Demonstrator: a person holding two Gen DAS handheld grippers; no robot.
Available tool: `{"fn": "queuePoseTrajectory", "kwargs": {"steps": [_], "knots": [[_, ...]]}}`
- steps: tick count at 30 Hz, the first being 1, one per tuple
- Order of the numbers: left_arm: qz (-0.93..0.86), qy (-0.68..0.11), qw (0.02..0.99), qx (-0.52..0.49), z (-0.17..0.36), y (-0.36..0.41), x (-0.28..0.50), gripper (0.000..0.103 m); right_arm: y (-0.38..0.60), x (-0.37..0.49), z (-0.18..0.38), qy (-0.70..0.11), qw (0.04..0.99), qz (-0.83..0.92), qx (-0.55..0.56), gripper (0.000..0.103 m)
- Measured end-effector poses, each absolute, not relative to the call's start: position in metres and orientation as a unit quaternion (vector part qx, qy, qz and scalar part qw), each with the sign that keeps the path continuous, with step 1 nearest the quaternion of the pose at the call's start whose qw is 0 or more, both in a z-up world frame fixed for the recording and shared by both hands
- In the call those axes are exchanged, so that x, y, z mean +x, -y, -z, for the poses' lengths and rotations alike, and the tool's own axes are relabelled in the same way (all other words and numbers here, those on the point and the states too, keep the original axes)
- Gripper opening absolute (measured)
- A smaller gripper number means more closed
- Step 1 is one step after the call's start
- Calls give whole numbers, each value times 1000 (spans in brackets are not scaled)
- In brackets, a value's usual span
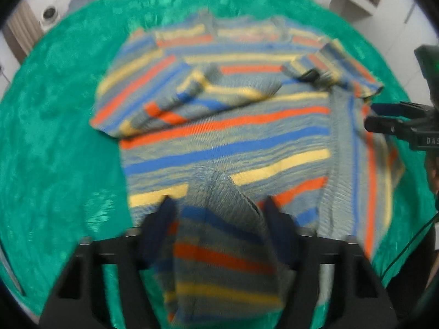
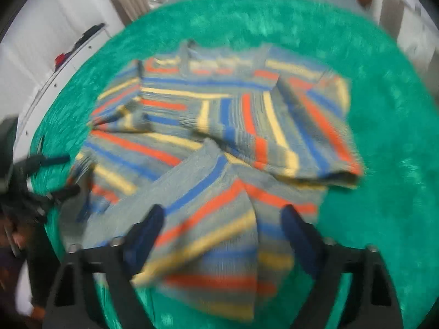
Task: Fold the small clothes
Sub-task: 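Grasp the sweater hem with both grippers and lift, spreading it flat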
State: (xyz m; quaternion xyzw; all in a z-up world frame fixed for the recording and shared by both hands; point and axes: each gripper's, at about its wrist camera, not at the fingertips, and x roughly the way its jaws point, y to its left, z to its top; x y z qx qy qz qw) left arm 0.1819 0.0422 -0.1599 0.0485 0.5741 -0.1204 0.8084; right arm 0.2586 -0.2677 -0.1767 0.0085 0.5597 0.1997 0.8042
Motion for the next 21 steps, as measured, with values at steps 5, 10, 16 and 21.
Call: {"fn": "queuePoseTrajectory", "kwargs": {"steps": [5, 10, 16, 21], "knots": [[143, -546, 825, 16, 145, -59, 161, 7, 259, 250, 168, -529, 814, -241, -7, 6], [166, -492, 855, 2, 100, -92, 92, 7, 278, 165, 105, -457, 829, -319, -44, 6], [149, -506, 849, 6, 104, -130, -7, 8, 309, 32, 95, -456, 813, -350, -98, 7], [114, -576, 810, -3, 149, -150, -51, 22, 345, -16, 159, -557, 782, -268, -75, 35]]}}
